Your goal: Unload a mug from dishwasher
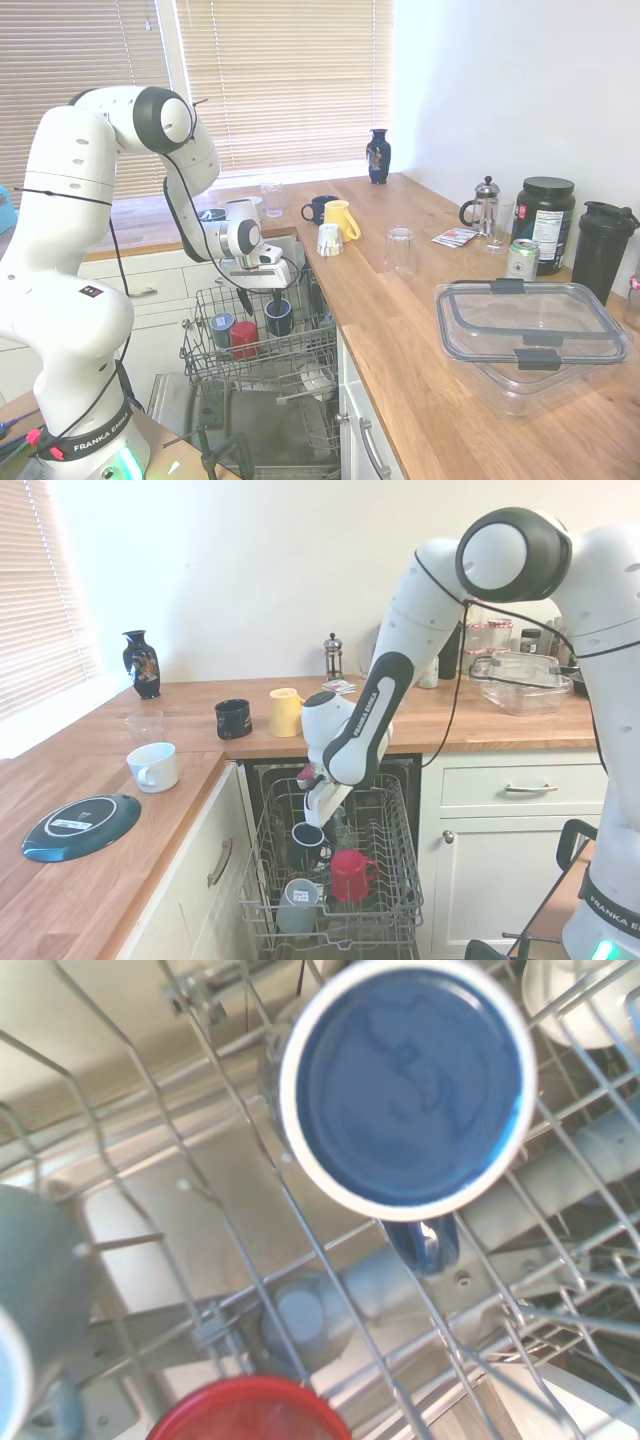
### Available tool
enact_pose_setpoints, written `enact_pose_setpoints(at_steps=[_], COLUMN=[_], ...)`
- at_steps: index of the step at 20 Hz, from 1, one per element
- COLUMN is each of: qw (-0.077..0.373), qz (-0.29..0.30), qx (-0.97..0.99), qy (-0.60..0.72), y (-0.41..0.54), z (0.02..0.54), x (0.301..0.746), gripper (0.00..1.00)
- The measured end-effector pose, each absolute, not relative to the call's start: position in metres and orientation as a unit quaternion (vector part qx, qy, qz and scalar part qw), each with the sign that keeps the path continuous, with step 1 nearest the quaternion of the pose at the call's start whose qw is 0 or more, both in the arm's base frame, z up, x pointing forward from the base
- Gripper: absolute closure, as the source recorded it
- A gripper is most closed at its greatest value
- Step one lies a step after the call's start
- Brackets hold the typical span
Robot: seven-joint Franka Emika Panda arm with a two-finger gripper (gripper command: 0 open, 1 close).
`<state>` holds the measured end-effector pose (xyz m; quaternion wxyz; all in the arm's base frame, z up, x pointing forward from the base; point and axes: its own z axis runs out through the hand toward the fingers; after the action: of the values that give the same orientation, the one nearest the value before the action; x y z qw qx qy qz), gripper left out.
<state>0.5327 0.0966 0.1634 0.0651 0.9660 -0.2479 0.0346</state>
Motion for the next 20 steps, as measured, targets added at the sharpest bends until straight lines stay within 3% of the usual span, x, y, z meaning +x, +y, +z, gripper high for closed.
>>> enact_pose_setpoints(at_steps=[20], qw=[0.080], qz=[0.036], qx=[0.966], qy=[-0.244], y=[0.103], z=[0.095], x=[0.578], gripper=[0.00])
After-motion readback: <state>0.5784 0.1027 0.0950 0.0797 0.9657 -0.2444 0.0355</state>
